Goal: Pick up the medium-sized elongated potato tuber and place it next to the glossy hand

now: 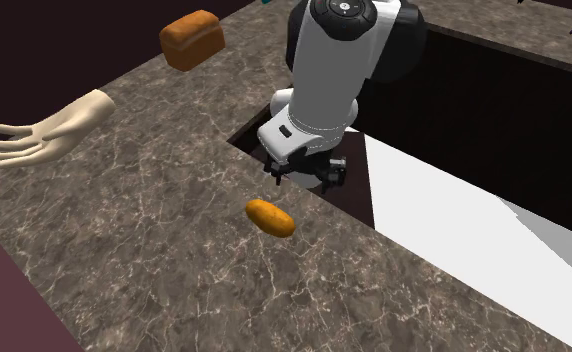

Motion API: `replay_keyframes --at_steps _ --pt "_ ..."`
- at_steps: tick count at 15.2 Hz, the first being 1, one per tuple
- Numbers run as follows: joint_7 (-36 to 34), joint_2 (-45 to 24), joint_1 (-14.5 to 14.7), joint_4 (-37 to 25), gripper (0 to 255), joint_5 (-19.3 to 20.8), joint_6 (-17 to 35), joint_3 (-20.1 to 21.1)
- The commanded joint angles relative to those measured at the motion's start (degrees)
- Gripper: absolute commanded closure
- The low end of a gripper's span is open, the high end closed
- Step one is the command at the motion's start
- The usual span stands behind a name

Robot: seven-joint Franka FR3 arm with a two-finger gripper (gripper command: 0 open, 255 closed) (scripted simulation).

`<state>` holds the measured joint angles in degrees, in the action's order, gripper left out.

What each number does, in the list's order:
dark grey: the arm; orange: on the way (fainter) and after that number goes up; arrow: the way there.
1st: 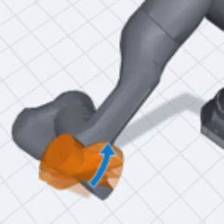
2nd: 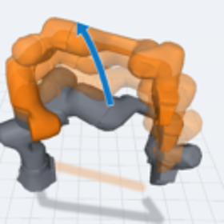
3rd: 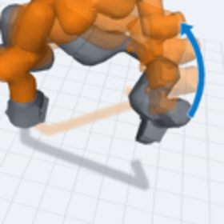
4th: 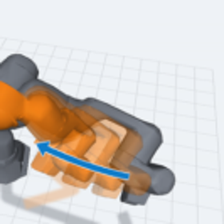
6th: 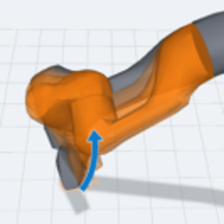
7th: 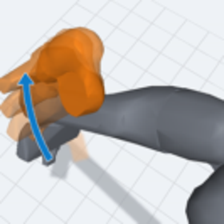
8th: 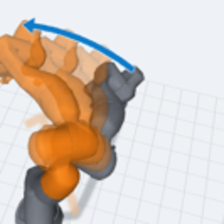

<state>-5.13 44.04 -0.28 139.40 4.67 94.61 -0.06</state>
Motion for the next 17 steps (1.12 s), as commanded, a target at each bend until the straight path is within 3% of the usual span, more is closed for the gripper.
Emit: replay_keyframes --at_steps 1,7,13,17 --pt "0.00 0.00 0.00 0.00 0 0.00 0.00 0.00" --pt "32.19 3.36 6.22 9.34 0 7.66 5.66 -13.37" --pt "64.45 -0.80 12.31 12.61 0 16.57 12.75 -28.35" --pt "65.37 -1.66 12.38 14.52 0 17.60 15.50 -29.75"
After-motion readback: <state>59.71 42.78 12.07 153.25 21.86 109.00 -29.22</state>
